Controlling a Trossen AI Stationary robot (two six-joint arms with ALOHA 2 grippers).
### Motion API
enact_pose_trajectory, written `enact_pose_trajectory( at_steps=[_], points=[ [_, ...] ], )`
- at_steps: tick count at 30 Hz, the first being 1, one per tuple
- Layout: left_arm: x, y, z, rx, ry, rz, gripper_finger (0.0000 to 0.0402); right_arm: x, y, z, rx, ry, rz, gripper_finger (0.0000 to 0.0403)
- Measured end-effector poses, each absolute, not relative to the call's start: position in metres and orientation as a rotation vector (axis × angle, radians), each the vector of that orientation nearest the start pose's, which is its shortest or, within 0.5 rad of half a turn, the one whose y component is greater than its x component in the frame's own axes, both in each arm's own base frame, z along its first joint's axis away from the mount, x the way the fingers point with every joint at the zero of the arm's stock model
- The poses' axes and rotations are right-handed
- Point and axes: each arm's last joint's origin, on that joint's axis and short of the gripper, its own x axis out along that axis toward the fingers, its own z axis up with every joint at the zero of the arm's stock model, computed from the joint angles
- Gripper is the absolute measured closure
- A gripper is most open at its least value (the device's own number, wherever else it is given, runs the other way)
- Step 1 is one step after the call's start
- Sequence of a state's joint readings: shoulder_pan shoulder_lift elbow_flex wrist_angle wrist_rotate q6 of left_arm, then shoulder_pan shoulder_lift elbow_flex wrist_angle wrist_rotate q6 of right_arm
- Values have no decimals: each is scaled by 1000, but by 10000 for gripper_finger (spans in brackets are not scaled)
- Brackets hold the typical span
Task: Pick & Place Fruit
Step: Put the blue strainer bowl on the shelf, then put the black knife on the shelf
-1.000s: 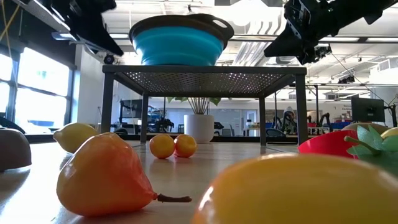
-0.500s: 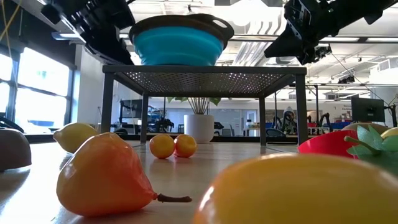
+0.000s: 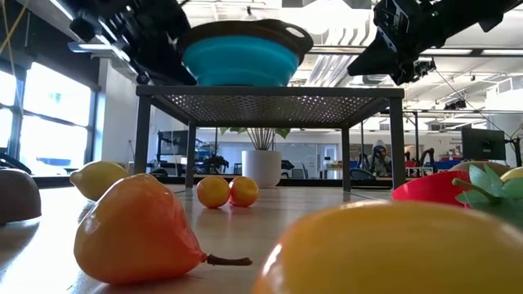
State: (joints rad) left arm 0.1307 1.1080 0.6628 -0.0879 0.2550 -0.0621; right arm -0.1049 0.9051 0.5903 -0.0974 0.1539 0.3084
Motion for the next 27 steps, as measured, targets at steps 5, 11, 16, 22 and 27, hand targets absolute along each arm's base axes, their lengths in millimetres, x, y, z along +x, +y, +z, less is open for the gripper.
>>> enact_pose_trajectory(
  at_steps=[5,11,16,22,27],
  points=[
    [239,24,227,-192,496,-87,402,195,-25,253,293,379,-318,372],
    [238,24,239,-161,400,-100,402,195,-25,253,292,378,-317,372],
    [239,24,237,-164,416,-100,402,195,-25,253,292,378,-318,372],
    [231,23,234,-230,488,-99,402,195,-25,253,292,381,-318,372],
    [209,20,250,-239,473,-106,402,195,-25,253,292,382,-318,372]
  ],
)
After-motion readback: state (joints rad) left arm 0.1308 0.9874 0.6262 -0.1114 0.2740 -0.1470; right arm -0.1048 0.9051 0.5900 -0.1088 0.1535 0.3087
